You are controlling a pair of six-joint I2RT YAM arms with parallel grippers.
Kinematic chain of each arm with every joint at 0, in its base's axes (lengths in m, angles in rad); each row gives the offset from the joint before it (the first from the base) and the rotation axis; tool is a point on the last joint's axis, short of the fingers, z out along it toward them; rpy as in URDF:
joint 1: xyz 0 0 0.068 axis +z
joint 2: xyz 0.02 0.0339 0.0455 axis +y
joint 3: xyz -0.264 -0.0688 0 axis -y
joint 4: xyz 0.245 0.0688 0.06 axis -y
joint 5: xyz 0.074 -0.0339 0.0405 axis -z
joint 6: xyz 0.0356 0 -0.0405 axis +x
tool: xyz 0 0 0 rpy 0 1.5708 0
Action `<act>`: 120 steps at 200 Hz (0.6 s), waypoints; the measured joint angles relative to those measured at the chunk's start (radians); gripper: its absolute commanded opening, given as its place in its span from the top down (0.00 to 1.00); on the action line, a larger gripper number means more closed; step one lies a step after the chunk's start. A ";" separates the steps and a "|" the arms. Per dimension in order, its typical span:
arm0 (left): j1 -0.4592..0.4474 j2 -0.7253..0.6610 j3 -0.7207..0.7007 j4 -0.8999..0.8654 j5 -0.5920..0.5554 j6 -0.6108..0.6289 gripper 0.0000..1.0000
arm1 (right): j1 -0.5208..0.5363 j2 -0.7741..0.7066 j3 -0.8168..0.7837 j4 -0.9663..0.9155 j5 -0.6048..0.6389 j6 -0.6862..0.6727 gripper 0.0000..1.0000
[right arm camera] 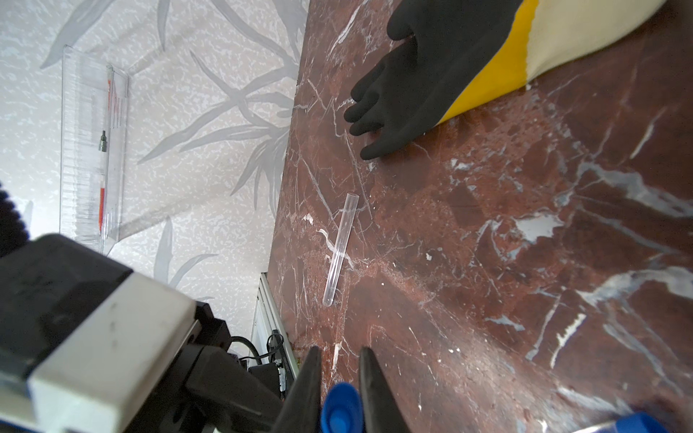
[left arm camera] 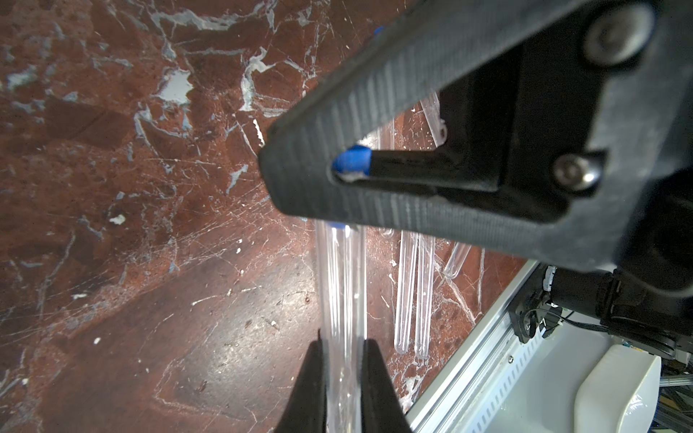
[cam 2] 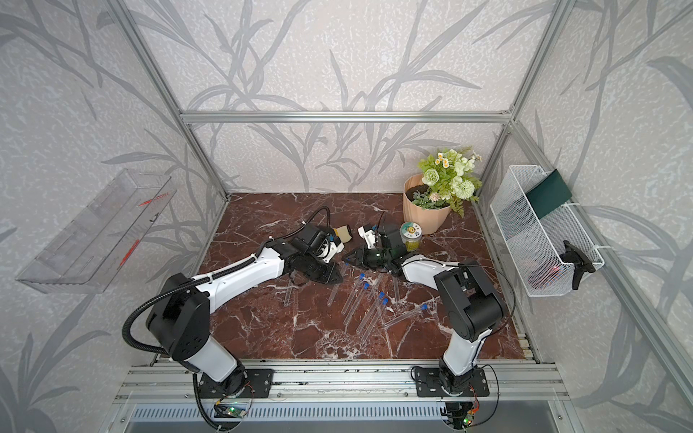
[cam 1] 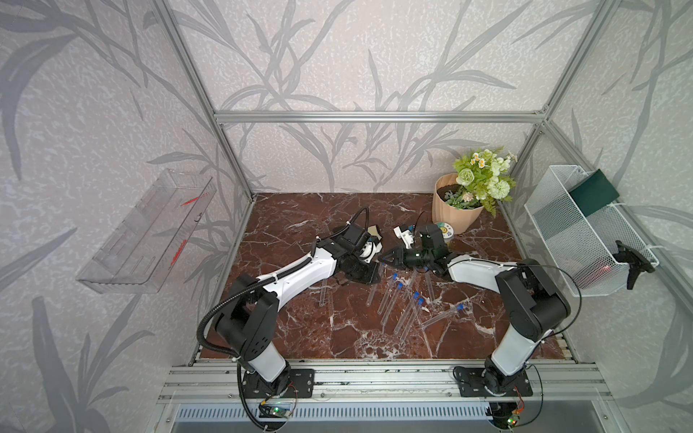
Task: Remove stoppers from test tubes
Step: Open the stopper on the test tube.
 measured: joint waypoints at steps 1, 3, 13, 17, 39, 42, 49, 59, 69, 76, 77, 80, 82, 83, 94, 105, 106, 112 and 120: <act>0.000 0.000 0.000 0.000 0.000 0.000 0.91 | 0.000 0.000 0.000 0.000 0.000 0.000 0.84; 0.000 0.000 0.000 0.000 0.000 0.000 0.92 | 0.000 0.000 0.000 0.000 0.000 -0.001 0.84; 0.000 0.000 0.000 -0.001 0.000 0.000 0.92 | 0.000 0.001 0.000 0.001 -0.001 0.000 0.85; 0.000 0.000 0.000 -0.001 0.000 0.000 0.92 | 0.000 0.001 0.000 0.002 -0.002 0.000 0.85; 0.000 0.000 0.000 -0.002 -0.001 0.000 0.92 | 0.000 0.003 0.000 0.007 -0.005 0.000 0.86; 0.000 0.000 0.000 -0.002 -0.001 0.000 0.92 | 0.000 0.003 0.000 0.007 -0.005 0.000 0.87; 0.000 0.000 0.000 -0.002 -0.001 0.000 0.92 | 0.000 0.003 0.000 0.007 -0.005 0.001 0.87; 0.000 0.000 0.000 -0.002 -0.002 0.000 0.92 | 0.000 0.003 0.000 0.008 -0.005 0.002 0.88; 0.000 0.000 0.000 -0.002 -0.002 0.000 0.92 | 0.000 0.003 0.000 0.009 -0.005 0.003 0.88; 0.000 0.000 0.000 -0.002 -0.003 0.000 0.92 | 0.000 0.003 0.000 0.010 -0.005 0.004 0.89; 0.000 0.000 0.000 -0.002 -0.003 0.000 0.92 | 0.000 0.003 0.000 0.010 -0.005 0.004 0.89; 0.000 0.000 0.000 -0.002 -0.003 0.000 0.92 | 0.000 0.004 0.000 0.011 -0.005 0.004 0.89; 0.000 0.000 0.000 -0.002 -0.003 0.000 0.92 | 0.000 0.004 0.000 0.011 -0.005 0.004 0.89; 0.000 0.000 0.000 -0.002 -0.003 0.000 0.92 | 0.000 0.004 0.000 0.011 -0.005 0.005 0.89; 0.000 0.000 0.000 -0.002 -0.006 0.000 0.92 | 0.000 0.006 0.000 0.015 -0.006 0.008 0.90; 0.000 0.000 0.000 -0.002 -0.008 0.000 0.92 | 0.000 0.008 0.000 0.019 -0.006 0.013 0.91; 0.000 0.000 0.000 -0.002 -0.009 0.000 0.92 | 0.000 0.009 0.000 0.020 -0.006 0.014 0.91; 0.000 0.000 0.000 -0.002 -0.011 0.000 0.92 | 0.000 0.010 0.000 0.021 -0.006 0.015 0.91; 0.000 0.000 0.000 -0.002 -0.012 0.001 0.92 | 0.000 0.010 0.000 0.023 -0.006 0.017 0.92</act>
